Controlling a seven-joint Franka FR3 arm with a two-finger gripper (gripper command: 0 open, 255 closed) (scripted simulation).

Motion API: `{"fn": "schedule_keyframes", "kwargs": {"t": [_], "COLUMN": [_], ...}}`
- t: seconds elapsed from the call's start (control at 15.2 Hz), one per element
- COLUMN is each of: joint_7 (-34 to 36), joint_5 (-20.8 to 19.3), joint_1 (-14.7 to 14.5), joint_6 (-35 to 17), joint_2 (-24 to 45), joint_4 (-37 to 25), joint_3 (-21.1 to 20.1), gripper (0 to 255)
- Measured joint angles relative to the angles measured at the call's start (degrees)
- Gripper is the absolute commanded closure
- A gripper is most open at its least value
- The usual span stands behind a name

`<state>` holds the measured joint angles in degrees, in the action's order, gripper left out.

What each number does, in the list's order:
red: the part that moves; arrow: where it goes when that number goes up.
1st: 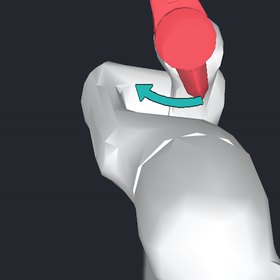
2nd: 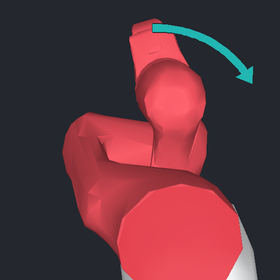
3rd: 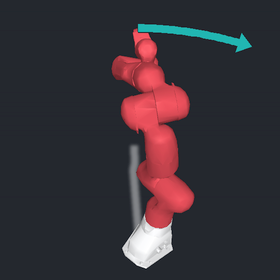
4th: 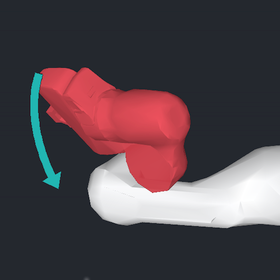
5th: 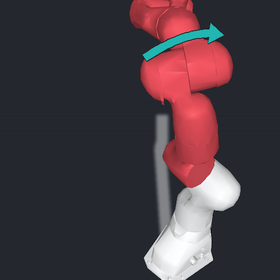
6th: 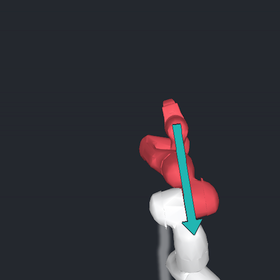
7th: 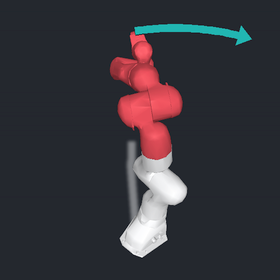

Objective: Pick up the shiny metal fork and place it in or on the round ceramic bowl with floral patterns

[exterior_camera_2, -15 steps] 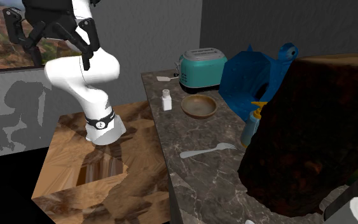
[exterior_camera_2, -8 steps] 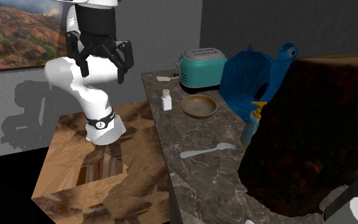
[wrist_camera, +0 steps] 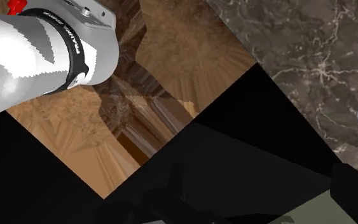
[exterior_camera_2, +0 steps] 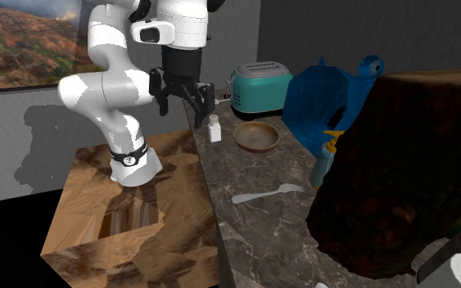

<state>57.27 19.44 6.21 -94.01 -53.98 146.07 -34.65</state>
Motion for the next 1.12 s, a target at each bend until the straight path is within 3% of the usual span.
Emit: {"fn": "schedule_keyframes", "kwargs": {"t": [0.4,0.59,0.86,1.12], "joint_7": [17.5,25.4,37.0,47.2], "joint_5": [7.2,9.1,10.8,11.6], "joint_1": [5.8,10.8,20.3,33.8], "joint_6": [-7.0,-10.4,-15.4,-19.4], "joint_2": [6.1,9.8,15.3,18.8], "joint_4": [-2.7,-5.3,-10.3,-16.2], "joint_3": [-13.6,-20.3,-32.3,-46.1], "gripper": [0,0,0,0]}}
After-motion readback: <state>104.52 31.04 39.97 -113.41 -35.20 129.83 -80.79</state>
